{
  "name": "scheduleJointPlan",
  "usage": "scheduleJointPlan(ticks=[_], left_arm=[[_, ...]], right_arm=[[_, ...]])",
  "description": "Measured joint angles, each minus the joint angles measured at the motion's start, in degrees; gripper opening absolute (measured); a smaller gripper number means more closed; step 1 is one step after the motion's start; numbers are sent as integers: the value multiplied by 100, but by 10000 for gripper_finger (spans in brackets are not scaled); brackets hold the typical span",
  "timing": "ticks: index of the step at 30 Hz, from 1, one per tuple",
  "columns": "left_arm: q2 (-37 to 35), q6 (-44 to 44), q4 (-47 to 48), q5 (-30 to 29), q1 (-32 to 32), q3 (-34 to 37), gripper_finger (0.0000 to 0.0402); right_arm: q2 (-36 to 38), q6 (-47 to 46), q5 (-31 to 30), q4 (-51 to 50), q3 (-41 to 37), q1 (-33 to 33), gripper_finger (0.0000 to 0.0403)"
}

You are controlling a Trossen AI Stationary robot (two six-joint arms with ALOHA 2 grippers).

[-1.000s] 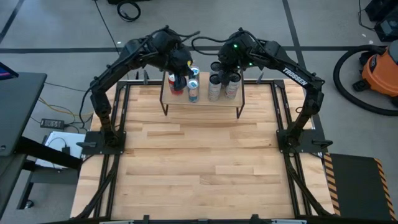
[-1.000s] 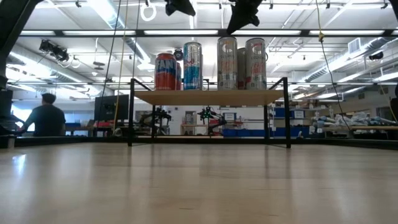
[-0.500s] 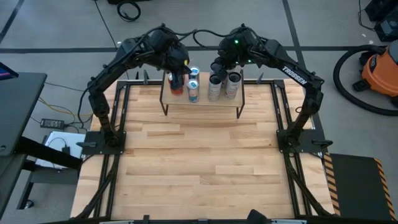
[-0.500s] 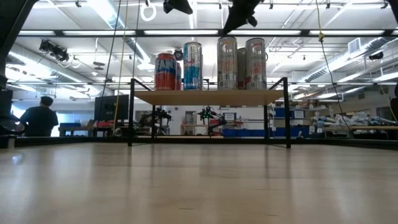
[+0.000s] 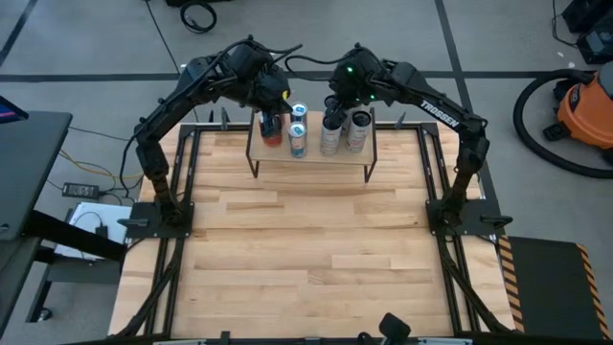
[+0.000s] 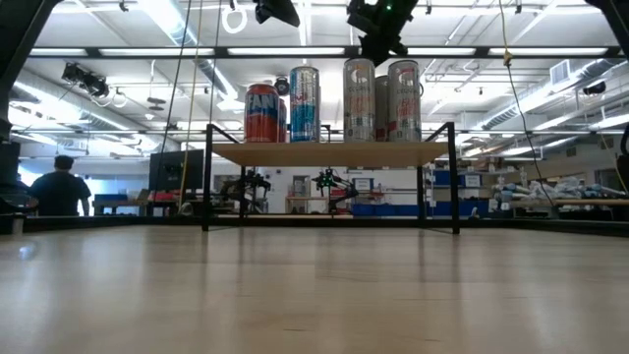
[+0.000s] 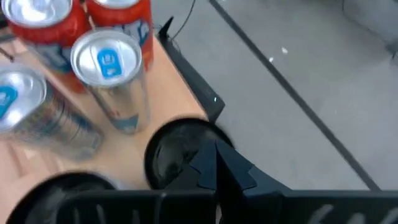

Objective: Place canned beverage on shelf
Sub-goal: Adjust the soda cans on the shelf

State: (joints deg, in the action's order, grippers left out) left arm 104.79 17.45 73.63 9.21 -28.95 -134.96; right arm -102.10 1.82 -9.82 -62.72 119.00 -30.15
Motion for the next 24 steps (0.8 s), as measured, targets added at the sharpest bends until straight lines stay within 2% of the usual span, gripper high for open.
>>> scheduleJointPlan(ticks=[11,24], left_arm=[[0,-26,-2,2,-24,0,9],[2,-17,-4,0,-24,0,9]], right_arm=[[2,-78,49,-317,3,-4,4],[-70,-184,208,-166,-31,15,4]])
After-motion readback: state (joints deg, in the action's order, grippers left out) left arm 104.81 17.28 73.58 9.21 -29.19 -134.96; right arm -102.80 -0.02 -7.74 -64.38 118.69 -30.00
